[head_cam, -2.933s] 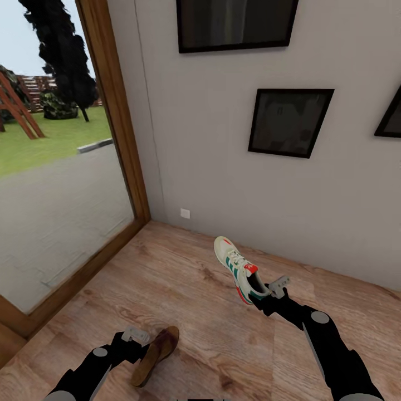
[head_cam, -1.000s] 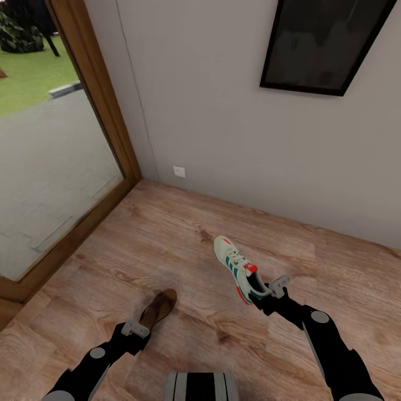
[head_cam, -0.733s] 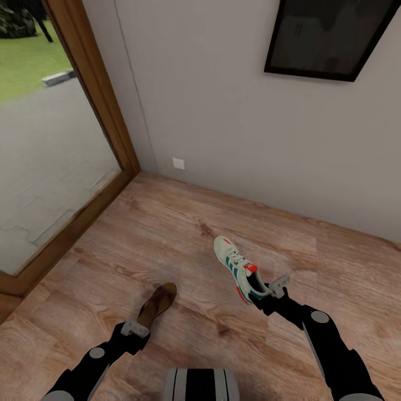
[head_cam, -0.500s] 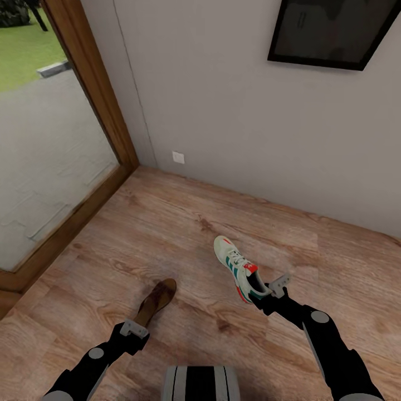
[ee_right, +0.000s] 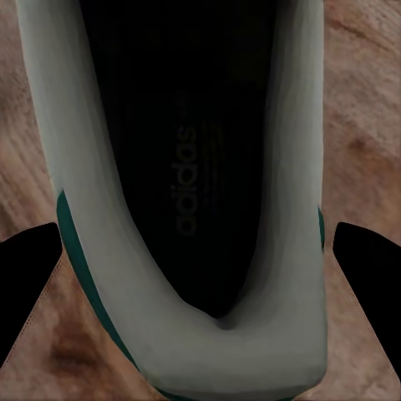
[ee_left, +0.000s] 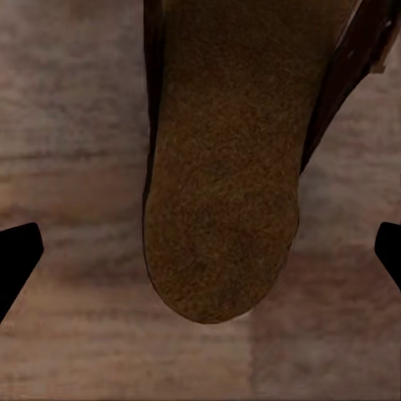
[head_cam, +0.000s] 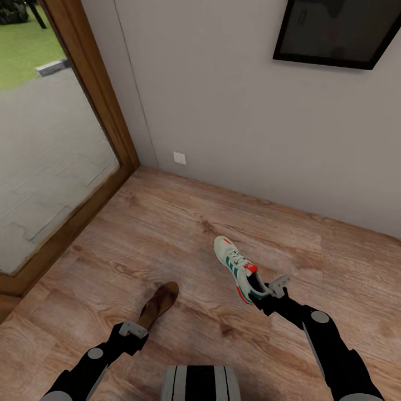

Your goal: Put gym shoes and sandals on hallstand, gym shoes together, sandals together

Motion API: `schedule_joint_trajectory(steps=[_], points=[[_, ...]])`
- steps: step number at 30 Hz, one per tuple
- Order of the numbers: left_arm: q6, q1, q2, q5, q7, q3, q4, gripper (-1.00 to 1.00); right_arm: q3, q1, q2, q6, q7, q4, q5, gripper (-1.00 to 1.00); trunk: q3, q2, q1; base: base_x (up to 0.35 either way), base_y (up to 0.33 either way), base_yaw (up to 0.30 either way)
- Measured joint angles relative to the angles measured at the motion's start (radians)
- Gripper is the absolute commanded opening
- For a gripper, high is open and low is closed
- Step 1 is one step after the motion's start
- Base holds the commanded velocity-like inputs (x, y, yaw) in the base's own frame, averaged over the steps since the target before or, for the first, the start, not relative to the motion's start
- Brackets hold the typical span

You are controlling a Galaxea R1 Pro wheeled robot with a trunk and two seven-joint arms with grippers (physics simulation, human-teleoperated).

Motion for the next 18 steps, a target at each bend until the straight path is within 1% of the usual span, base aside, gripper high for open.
schedule_joint_trajectory(steps=[5,18], points=[[0.0,0.0,0.0,0.0,0.002,0.0,0.0,1.0,0.0,0.0,0.0,0.0,0.0,0.0,0.0,-1.0,0.0,0.0,0.0,0.062,0.04,0.0],[0.0,-0.001,-0.002,0.0,0.003,0.0,-0.001,1.0,0.0,0.0,0.0,0.0,0.0,0.0,0.0,-1.0,0.0,0.0,0.0,0.007,0.004,-0.001]])
